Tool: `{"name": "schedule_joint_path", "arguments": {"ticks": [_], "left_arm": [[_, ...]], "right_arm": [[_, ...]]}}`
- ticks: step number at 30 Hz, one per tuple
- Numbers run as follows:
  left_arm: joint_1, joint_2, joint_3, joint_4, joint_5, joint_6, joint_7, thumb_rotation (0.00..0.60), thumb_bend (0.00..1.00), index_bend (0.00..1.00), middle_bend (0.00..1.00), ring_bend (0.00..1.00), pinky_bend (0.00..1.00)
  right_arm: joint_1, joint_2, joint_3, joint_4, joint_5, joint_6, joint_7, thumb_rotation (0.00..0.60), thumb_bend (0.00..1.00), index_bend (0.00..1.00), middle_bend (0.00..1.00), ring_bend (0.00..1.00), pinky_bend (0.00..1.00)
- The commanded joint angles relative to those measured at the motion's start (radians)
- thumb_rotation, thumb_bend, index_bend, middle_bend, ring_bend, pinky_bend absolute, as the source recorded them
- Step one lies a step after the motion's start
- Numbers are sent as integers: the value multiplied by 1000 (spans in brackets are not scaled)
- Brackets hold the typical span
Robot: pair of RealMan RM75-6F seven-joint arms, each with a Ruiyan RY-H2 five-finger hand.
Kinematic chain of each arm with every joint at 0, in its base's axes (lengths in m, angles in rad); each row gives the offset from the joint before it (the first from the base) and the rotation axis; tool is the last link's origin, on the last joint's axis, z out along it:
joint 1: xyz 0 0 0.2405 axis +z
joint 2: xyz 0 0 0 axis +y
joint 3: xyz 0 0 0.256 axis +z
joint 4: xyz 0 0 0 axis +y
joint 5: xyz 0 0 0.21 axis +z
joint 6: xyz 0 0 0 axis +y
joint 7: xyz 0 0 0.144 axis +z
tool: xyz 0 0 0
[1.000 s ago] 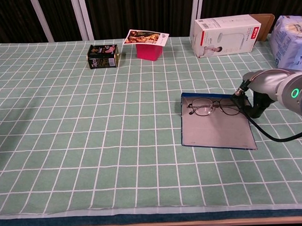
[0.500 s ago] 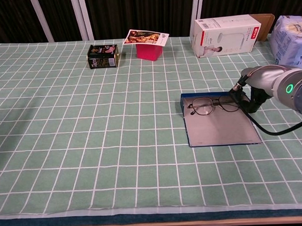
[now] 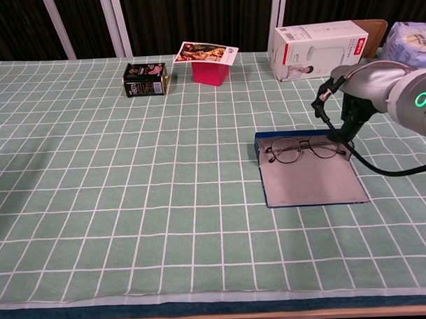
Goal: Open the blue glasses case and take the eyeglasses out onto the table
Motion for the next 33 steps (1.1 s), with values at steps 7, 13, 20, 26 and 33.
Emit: {"name": "schedule_joint_path", "arguments": {"ticks": [7,13,20,26,33], "left_arm": [[0,-4,1,3,5,4,6,600,0,0,0,0,0],[1,-7,-1,6,11,13,7,600,0,0,0,0,0],[2,-14,0,15,24,20,4,600,0,0,0,0,0],[-1,-14,-1,16,19,15,5,600,0,0,0,0,0],[-3,-17,-1,14,12,8,12,600,0,0,0,0,0]], "right_arm": [[-3,-1,43,76,28,-84,78,600,397,346,997,1000,1000],[19,-27,50,138,61,-127,75,600,397,345,997,1000,1000],[40,-67,57,210,82,-156,79,600,397,345,997,1000,1000],[53,-88,63,256,97,-176,81,600,415,345,997,1000,1000],[61,-100,71,294,112,-196,87,600,434,363,997,1000,1000]]}}
